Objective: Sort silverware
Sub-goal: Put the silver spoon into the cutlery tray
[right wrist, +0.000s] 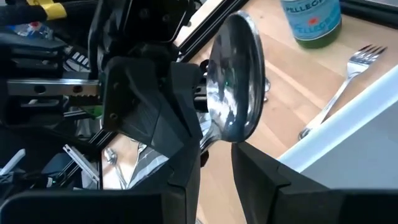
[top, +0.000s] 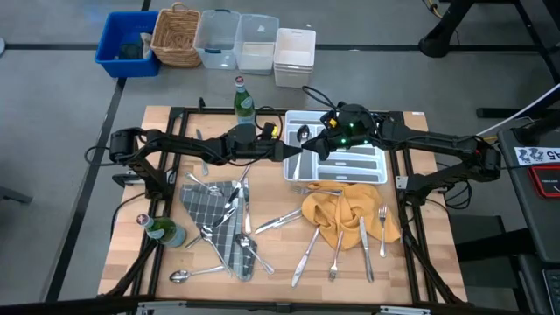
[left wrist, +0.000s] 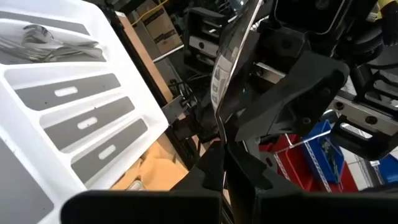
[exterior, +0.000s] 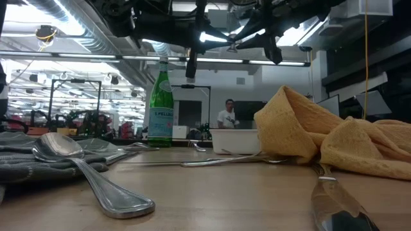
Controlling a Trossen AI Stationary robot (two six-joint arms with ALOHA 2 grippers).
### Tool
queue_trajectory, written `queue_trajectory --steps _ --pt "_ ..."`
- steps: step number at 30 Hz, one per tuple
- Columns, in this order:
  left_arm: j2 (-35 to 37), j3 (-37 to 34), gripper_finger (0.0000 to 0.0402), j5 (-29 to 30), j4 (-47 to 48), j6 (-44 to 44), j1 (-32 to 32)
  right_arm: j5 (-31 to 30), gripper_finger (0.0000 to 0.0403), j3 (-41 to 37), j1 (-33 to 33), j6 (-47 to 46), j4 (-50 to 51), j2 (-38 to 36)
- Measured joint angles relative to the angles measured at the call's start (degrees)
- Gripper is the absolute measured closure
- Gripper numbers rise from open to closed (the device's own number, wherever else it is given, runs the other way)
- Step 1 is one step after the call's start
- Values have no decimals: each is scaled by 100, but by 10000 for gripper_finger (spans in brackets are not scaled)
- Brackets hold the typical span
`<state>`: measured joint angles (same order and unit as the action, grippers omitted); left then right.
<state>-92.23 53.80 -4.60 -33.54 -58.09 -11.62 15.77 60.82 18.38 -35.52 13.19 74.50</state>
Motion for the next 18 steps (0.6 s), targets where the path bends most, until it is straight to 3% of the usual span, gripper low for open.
queue_trajectory --steps 18 --pt "-2 -2 401 24 -3 -16 229 -492 312 0 -3 27 -384 1"
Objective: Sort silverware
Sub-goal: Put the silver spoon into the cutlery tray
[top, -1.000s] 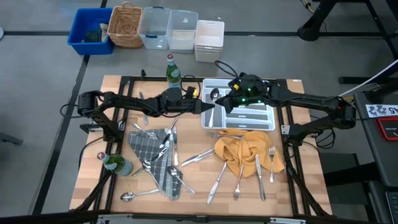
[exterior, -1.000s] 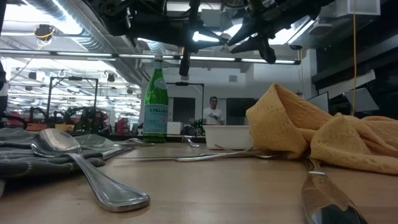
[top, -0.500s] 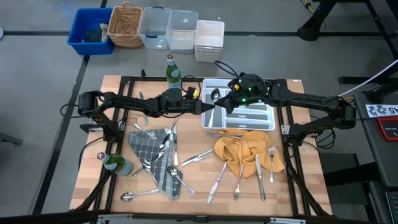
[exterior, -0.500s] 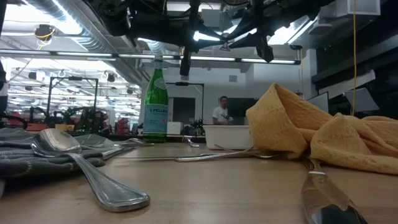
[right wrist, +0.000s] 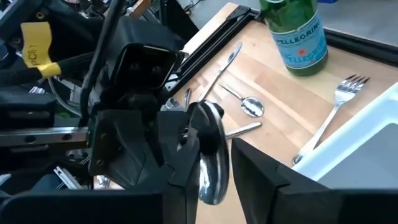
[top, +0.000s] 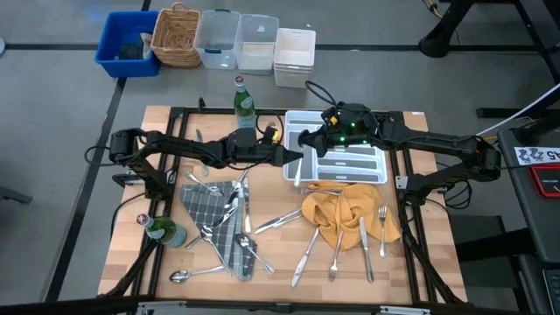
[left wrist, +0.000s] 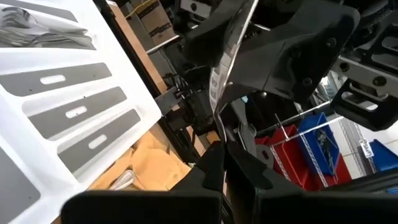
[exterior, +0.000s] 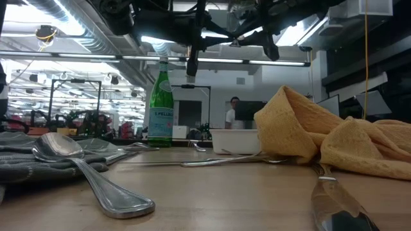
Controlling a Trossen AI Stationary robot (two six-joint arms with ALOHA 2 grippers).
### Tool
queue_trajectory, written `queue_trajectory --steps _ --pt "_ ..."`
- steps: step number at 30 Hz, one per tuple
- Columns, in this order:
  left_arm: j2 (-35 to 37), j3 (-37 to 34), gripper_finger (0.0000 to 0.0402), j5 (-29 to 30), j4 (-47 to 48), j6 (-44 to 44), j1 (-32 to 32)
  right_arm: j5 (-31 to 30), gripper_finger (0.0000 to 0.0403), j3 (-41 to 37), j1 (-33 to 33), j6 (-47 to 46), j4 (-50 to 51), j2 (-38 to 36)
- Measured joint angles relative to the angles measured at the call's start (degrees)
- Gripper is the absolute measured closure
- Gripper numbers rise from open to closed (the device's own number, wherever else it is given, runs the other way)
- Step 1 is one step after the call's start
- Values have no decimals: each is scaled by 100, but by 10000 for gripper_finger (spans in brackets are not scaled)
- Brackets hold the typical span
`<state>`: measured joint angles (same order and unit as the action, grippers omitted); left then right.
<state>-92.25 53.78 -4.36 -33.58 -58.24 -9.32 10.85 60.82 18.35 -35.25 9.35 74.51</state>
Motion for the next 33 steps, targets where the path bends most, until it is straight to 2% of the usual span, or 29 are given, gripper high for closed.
queue_trajectory --steps 8,13,16,20,28,33 --pt "-10 -4 398 -6 11 20 -2 18 392 4 2 287 -13 -1" --pt "-11 -4 379 2 15 430 -2 15 382 4 2 291 3 1" --pt "-11 -4 359 2 23 627 -4 13 394 4 2 517 12 1" --pt "-11 -4 326 1 137 626 -27 -96 389 4 6 722 159 2" --pt "-11 -2 294 -19 752 640 -55 -379 394 2 463 1449 1473 -7" --pt "-9 -2 297 -17 1175 669 -55 -813 395 0 938 2565 2345 -12"
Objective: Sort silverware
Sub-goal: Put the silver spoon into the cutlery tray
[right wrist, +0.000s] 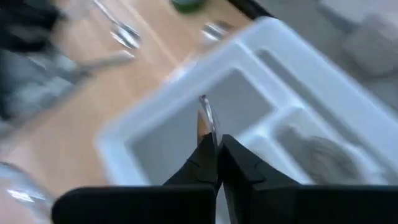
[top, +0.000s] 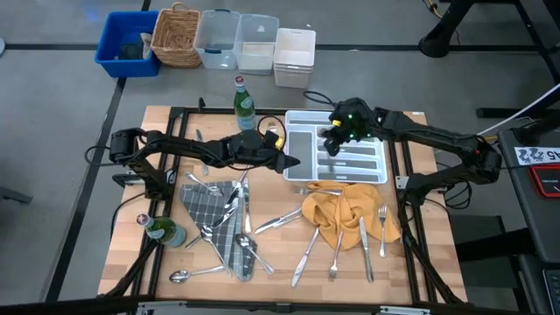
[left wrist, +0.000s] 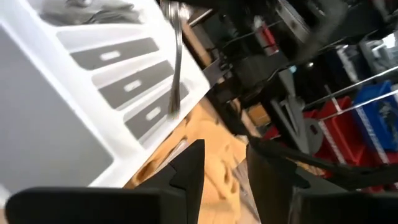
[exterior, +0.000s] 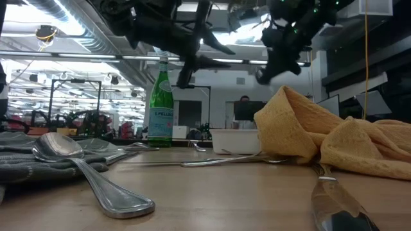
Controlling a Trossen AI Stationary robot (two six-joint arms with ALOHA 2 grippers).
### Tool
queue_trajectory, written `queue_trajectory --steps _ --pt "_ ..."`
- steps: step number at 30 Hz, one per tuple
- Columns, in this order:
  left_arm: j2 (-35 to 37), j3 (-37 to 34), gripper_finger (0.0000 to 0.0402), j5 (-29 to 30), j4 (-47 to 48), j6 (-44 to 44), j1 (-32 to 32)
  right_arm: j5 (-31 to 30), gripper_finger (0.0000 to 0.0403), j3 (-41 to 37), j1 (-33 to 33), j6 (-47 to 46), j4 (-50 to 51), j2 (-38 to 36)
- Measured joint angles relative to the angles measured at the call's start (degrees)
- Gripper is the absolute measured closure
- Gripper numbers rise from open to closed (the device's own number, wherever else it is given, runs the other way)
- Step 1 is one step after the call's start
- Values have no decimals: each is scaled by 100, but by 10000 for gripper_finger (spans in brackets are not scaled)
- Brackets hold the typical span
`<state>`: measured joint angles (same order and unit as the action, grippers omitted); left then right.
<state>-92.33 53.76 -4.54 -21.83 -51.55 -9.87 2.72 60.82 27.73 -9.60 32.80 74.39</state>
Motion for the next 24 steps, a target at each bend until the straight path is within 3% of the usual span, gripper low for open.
queue_trajectory --steps 6,12,18,24 --pt "0 0 299 0 218 123 -2 -159 393 0 539 1700 228 0" --pt "4 0 300 2 245 252 -2 -974 395 0 610 3244 567 -4" --pt "9 2 300 7 387 420 -2 -1126 394 0 607 3437 1199 43" --pt "9 2 300 74 386 693 -2 -1476 394 -116 605 3592 1164 333"
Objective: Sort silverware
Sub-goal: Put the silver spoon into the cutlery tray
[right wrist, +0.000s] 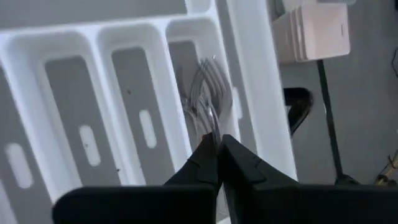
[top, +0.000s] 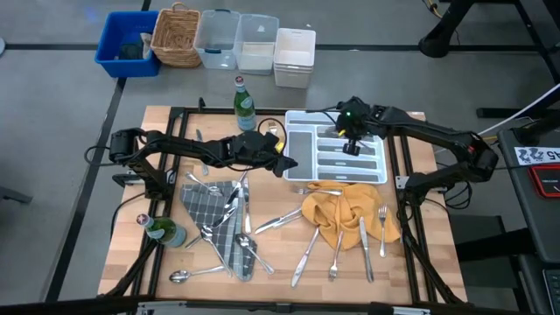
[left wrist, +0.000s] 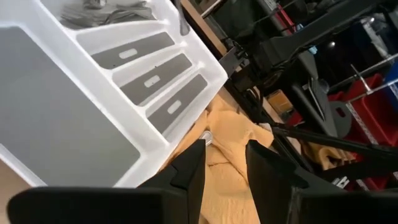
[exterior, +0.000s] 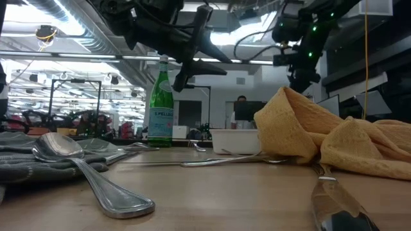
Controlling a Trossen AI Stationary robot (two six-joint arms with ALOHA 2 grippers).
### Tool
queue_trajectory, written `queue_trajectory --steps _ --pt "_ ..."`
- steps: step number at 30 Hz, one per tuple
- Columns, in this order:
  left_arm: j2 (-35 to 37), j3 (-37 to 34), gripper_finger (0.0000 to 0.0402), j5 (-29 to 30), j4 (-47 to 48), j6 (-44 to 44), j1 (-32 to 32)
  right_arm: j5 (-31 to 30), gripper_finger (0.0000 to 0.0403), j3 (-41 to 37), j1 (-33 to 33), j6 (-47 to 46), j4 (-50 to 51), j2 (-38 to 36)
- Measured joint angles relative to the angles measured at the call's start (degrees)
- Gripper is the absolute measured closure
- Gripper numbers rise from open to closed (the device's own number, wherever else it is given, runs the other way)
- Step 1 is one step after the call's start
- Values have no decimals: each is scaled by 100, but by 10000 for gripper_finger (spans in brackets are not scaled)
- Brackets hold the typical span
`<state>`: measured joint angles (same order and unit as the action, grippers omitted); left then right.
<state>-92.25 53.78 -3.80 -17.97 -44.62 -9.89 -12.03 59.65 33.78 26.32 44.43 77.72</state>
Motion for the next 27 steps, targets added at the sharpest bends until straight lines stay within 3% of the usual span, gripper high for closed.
queue_trajectory --steps 12,27 --pt "0 0 300 0 134 13 0 -44 389 -362 0 839 -407 780" --pt "0 0 300 -1 294 9 0 252 387 -362 0 871 -414 1172"
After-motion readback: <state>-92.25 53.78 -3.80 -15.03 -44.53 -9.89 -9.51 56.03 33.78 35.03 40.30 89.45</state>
